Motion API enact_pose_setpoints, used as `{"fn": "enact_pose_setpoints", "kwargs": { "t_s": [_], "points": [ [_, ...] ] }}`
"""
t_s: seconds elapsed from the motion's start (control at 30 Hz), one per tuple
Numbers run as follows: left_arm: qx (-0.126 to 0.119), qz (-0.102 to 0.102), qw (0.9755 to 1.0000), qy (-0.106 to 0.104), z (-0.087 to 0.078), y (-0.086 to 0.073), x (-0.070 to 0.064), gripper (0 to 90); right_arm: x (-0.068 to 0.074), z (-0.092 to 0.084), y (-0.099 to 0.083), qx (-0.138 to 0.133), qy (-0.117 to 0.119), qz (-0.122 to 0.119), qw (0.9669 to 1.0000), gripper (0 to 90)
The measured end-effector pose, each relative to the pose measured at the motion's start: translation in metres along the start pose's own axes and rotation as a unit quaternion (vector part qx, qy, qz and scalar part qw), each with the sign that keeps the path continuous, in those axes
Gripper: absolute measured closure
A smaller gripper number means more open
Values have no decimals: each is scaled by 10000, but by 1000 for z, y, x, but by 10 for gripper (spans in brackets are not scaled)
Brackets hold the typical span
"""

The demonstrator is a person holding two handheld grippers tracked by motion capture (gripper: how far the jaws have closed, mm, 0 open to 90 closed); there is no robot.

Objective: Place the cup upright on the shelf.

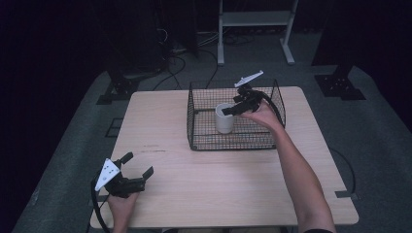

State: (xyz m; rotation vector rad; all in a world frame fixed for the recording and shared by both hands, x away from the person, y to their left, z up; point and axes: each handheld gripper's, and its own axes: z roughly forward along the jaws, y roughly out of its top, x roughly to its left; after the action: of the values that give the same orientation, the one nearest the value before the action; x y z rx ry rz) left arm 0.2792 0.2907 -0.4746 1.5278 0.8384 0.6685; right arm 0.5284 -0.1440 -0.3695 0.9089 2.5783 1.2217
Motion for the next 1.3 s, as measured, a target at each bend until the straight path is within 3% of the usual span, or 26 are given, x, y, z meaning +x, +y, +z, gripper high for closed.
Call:
{"fn": "enact_pose_setpoints", "kwargs": {
  "t_s": [0.27,0.53,0.73,0.93,1.3],
  "points": [
    [-9,-14,10000,21,0,0,0,0,0,-14,3,-191,66,124,9997,128],
    [-8,7,10000,27,1,0,1,0,-1,-25,2,-148,147,300,9993,130],
    [-4,6,10000,12,1,0,1,0,9,-37,1,-121,220,189,9995,130],
    [35,16,10000,-37,1,0,0,0,21,-58,-5,-280,254,60,9993,131],
    [37,26,10000,-13,1,-1,0,0,25,-91,-26,-369,332,-2,9988,131]
  ]
}}
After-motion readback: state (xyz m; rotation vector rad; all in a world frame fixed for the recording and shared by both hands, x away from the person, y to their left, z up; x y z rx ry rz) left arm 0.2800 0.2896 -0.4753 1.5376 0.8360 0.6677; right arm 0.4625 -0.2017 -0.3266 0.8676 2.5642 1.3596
